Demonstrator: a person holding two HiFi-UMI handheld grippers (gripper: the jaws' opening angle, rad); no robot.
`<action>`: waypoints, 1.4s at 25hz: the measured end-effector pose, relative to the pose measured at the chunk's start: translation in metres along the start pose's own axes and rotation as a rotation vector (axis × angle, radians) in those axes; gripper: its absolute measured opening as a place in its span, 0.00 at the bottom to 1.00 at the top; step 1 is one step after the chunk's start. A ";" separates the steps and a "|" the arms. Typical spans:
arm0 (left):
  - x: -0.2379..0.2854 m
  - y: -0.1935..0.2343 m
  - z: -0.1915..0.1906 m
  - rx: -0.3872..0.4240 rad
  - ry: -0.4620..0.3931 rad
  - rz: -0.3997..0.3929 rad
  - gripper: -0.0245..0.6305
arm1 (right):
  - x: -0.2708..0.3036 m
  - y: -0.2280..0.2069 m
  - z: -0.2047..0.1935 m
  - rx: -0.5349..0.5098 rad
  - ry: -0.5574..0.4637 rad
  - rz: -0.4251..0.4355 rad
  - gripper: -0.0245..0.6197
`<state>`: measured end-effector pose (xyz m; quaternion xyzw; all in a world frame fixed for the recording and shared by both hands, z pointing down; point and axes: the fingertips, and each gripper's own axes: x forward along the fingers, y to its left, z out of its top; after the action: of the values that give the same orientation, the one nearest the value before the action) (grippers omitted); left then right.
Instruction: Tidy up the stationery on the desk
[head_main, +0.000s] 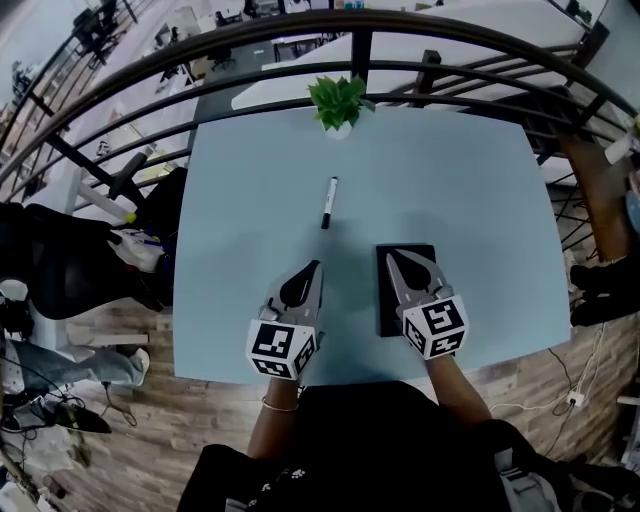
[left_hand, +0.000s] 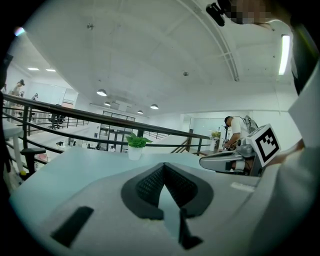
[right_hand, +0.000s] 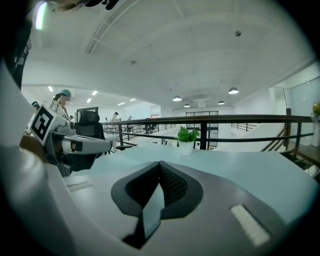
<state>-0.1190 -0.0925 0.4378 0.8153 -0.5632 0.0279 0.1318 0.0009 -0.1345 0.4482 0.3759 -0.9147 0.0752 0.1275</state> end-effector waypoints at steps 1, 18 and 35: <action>-0.002 0.005 0.002 0.003 -0.003 0.005 0.03 | 0.004 0.002 0.000 0.001 0.007 -0.001 0.05; -0.020 0.081 0.006 0.009 -0.010 0.012 0.03 | 0.085 0.038 0.009 0.048 0.031 -0.021 0.05; -0.023 0.120 -0.004 -0.031 0.004 -0.028 0.03 | 0.146 0.037 0.001 0.087 0.075 -0.089 0.06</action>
<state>-0.2377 -0.1106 0.4587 0.8208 -0.5519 0.0187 0.1460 -0.1260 -0.2062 0.4877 0.4182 -0.8876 0.1233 0.1487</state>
